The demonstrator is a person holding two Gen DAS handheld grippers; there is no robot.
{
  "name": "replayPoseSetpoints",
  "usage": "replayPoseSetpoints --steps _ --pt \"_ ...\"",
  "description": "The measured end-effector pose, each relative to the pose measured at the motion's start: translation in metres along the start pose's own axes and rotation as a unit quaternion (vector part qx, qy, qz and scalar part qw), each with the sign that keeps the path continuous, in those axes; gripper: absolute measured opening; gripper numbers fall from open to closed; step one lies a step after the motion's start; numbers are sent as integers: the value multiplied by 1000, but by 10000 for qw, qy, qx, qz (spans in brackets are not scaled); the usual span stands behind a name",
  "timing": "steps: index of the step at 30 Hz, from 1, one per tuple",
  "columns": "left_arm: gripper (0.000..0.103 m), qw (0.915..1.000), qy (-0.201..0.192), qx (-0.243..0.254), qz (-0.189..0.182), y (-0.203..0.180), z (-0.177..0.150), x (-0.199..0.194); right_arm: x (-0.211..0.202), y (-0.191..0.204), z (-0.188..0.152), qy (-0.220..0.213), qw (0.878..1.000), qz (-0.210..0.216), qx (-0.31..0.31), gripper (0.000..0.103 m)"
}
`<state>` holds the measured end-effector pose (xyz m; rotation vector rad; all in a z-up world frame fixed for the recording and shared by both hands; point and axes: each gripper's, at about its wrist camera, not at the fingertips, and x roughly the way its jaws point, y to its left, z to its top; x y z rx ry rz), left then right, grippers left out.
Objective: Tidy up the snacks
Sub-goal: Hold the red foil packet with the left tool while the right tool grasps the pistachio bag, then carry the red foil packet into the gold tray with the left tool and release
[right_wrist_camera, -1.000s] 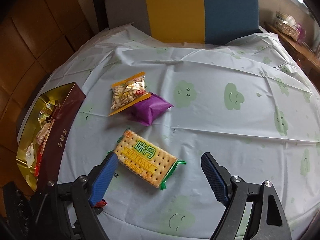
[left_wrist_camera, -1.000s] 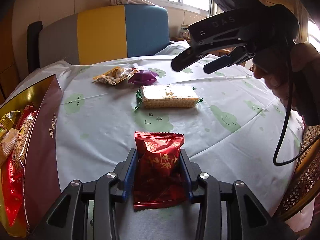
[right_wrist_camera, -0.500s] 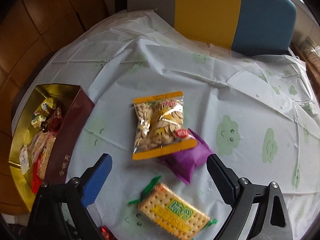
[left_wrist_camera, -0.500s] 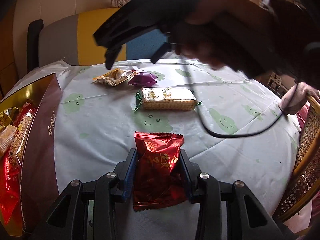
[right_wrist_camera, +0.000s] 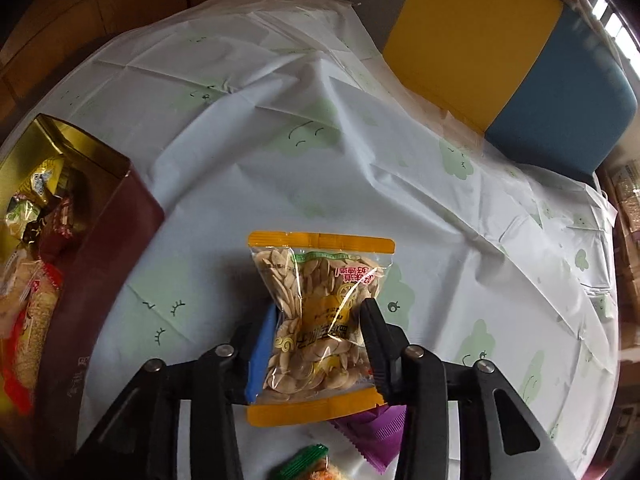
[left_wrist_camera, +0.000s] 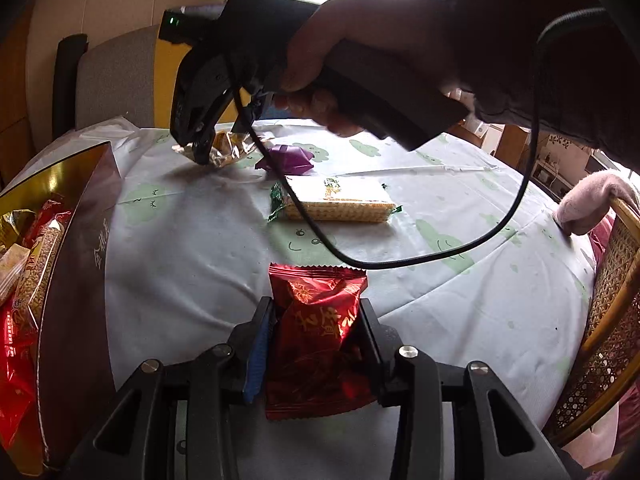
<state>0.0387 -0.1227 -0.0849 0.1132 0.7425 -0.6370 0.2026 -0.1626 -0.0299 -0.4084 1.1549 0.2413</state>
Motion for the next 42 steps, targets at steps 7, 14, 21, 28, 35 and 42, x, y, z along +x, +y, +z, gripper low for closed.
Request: replayPoseSetpoints --steps 7,14,21,28,35,42 --pt "41 10000 0 28 35 -2 0 0 -47 -10 -47 -42 9999 127 18 42" --pt "41 9999 0 67 85 -4 0 -1 -60 -63 -129 260 9960 -377 762 31" --pt "41 9998 44 132 174 -5 1 0 -45 -95 -172 316 9885 -16 1481 30" --pt "41 9996 72 145 223 -7 1 1 -56 -104 -174 -62 9800 412 1948 66" --pt "41 9997 64 132 212 -7 0 0 -54 -110 -174 -54 9828 -109 1844 87" --pt "41 9998 47 99 184 -5 0 -1 -27 -103 -177 528 9868 -218 1516 75"
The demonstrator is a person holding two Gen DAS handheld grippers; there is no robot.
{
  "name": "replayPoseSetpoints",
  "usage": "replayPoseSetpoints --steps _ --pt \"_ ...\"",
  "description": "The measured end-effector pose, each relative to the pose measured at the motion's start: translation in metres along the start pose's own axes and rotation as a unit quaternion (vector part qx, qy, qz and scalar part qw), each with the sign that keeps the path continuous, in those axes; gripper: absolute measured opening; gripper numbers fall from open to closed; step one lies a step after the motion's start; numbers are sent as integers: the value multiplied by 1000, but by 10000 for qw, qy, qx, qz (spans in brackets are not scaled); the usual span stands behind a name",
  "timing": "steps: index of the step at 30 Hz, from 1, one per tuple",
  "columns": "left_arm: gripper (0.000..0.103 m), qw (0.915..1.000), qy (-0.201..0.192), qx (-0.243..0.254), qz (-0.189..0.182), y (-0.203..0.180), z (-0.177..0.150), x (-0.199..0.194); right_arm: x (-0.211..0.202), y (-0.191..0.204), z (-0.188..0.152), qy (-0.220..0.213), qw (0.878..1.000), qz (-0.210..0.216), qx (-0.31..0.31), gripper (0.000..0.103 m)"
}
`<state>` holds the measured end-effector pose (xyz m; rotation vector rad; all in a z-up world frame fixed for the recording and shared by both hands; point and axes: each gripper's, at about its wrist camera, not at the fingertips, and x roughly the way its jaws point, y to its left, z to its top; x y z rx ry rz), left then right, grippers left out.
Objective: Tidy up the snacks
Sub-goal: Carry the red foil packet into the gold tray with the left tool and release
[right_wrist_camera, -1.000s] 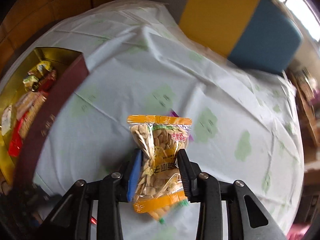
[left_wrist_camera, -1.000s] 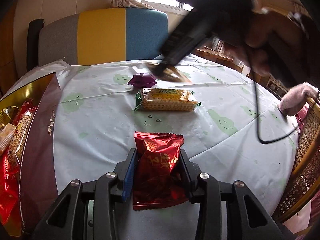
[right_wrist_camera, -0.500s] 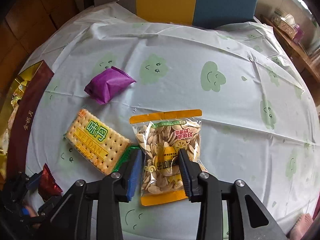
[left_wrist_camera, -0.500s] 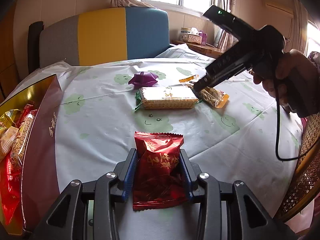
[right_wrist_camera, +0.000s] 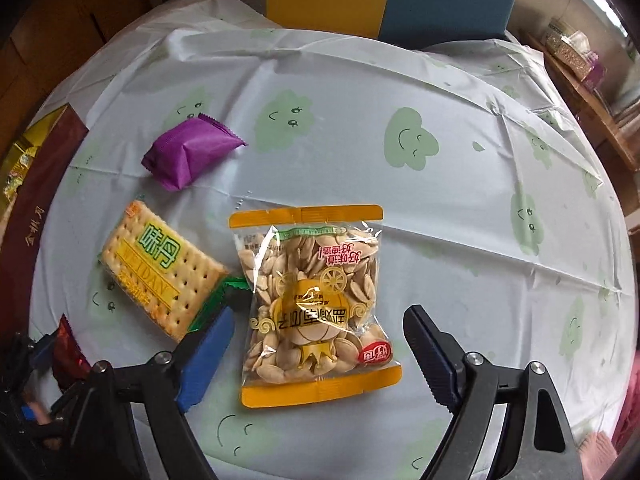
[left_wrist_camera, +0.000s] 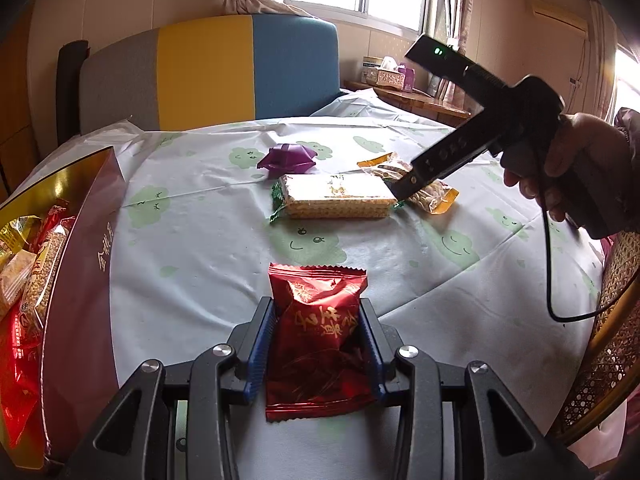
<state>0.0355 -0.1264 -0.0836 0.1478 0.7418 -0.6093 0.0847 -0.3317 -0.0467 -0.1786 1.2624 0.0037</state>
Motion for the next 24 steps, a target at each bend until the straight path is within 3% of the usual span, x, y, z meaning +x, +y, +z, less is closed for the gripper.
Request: replayPoseSetpoints --steps 1,4,11,17,20,24 --pt "41 10000 1 -6 -5 0 0 0 2 2 0 20 10000 58 -40 66" --pt "41 10000 20 -7 -4 0 1 0 2 8 -1 -70 9998 67 -151 57" --pt "39 9993 314 -182 -64 0 12 -4 3 6 -2 -48 9999 98 -94 58" --pt "39 9990 26 -382 -225 -2 29 -41 1 15 -5 -203 9991 -78 -355 58" --pt "39 9971 -109 -726 -224 12 40 -63 2 18 -6 -246 9987 -133 -416 58" --pt "39 9888 -348 -1444 162 60 52 -96 2 20 -9 -253 9987 -139 -411 58"
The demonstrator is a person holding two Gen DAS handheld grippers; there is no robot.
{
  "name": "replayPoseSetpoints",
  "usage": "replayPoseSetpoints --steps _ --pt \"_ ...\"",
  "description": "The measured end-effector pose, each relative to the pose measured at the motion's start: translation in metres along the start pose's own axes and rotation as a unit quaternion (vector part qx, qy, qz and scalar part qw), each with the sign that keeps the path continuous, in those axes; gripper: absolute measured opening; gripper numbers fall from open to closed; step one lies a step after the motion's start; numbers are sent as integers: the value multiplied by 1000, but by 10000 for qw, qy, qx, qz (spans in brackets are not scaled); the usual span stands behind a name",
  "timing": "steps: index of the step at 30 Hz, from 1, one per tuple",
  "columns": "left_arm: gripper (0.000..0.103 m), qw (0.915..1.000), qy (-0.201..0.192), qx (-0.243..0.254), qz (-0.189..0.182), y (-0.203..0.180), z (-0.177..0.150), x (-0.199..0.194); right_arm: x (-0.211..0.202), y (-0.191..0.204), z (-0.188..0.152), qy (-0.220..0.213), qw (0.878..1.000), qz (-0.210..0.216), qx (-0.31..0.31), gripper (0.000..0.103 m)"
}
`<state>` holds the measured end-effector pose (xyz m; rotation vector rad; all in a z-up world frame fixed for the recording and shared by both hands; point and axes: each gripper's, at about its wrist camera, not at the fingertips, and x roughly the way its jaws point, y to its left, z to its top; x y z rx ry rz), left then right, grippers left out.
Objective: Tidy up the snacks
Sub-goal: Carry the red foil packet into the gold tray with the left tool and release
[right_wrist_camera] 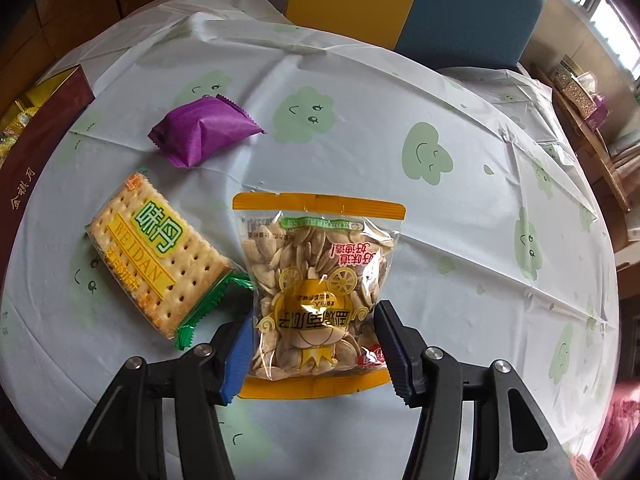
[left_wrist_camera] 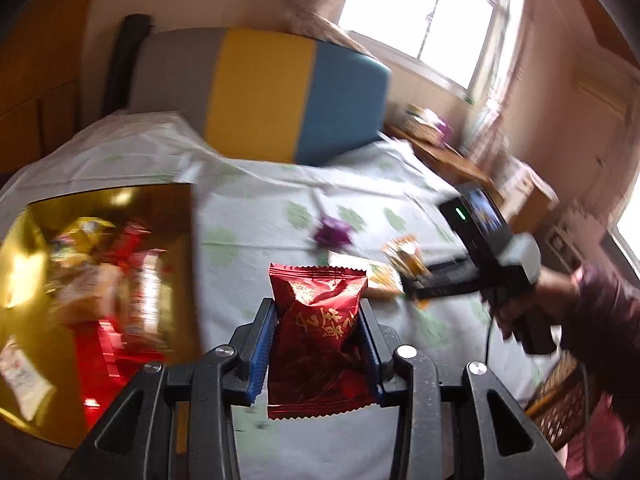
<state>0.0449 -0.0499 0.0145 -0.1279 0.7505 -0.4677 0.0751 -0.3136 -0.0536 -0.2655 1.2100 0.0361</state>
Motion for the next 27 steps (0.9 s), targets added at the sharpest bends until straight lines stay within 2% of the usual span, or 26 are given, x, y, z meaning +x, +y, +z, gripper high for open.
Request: replayPoseSetpoints --steps 4,8,12,18,20,24,27 --pt "39 9942 -71 -839 667 63 16 -18 -5 2 -1 -7 10000 -32 -33 58" --pt "39 9780 -108 -1662 1260 126 16 -32 -6 2 0 -8 10000 -37 -54 58" --pt "40 9646 -126 -2181 1475 166 14 -38 -6 2 0 -10 10000 -41 -60 58" --pt "45 9551 142 -2365 1781 199 8 -23 -7 3 0 -6 10000 -30 -52 58" --pt "56 9526 161 -2408 1854 201 2 -24 -7 2 0 1 10000 -17 -40 58" --pt "56 9487 148 -2350 2110 201 -5 -29 -6 1 0 -1 10000 -23 -51 58" --pt "56 9494 91 -2110 2323 191 -7 -34 -6 1 0 -8 10000 -36 -64 58"
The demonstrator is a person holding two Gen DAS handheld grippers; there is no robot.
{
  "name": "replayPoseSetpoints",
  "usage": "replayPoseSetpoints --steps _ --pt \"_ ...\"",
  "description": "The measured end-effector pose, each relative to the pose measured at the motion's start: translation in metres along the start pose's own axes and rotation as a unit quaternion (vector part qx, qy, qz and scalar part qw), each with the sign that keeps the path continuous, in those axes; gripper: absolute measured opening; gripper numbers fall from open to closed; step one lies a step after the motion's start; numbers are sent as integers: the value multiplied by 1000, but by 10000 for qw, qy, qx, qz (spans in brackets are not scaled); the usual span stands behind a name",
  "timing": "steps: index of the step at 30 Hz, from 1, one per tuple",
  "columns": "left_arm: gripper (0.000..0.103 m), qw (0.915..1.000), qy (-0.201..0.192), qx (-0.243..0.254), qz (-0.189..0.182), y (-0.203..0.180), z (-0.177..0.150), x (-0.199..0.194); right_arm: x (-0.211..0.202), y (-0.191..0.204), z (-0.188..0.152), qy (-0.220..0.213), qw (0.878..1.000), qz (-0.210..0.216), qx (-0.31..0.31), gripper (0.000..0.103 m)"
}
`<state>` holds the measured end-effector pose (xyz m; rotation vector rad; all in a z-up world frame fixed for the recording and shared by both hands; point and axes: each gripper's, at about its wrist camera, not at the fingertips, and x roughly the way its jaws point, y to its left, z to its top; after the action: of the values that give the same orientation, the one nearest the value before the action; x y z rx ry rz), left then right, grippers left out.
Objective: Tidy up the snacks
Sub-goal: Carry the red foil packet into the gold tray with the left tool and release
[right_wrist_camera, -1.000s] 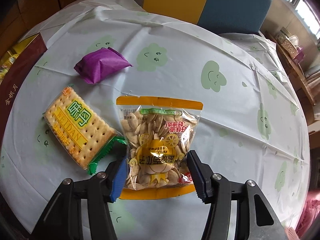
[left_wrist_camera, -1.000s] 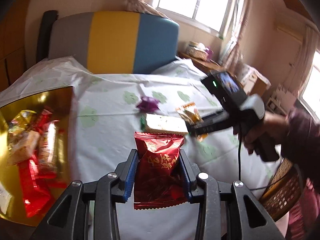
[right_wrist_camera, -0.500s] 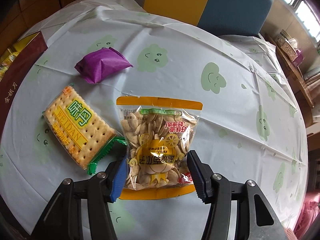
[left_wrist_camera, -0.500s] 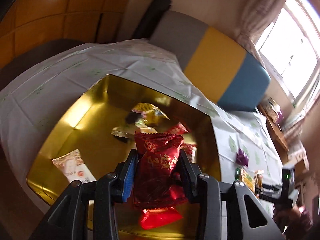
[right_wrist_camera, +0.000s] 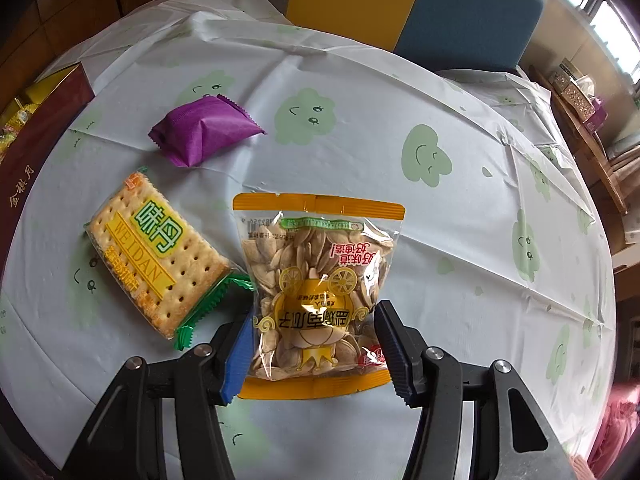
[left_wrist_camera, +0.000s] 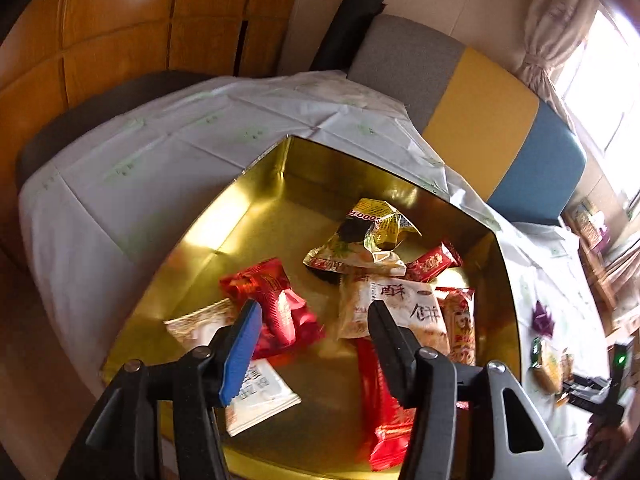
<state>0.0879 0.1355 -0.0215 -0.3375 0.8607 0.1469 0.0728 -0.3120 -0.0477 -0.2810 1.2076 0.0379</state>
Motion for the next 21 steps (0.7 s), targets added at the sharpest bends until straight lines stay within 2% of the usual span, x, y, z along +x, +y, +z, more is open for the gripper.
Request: replayPoseSetpoints --steps 5,11,21 --pt "56 9986 -189 362 329 -9 -10 -17 -2 3 0 -22 10000 -58 -31 58" --pt "56 9959 -341 730 406 -19 -19 -35 -5 6 -1 -31 9999 -90 -43 57" --pt "56 9943 -363 918 393 -21 -27 -47 -9 -3 1 3 9999 1 119 56"
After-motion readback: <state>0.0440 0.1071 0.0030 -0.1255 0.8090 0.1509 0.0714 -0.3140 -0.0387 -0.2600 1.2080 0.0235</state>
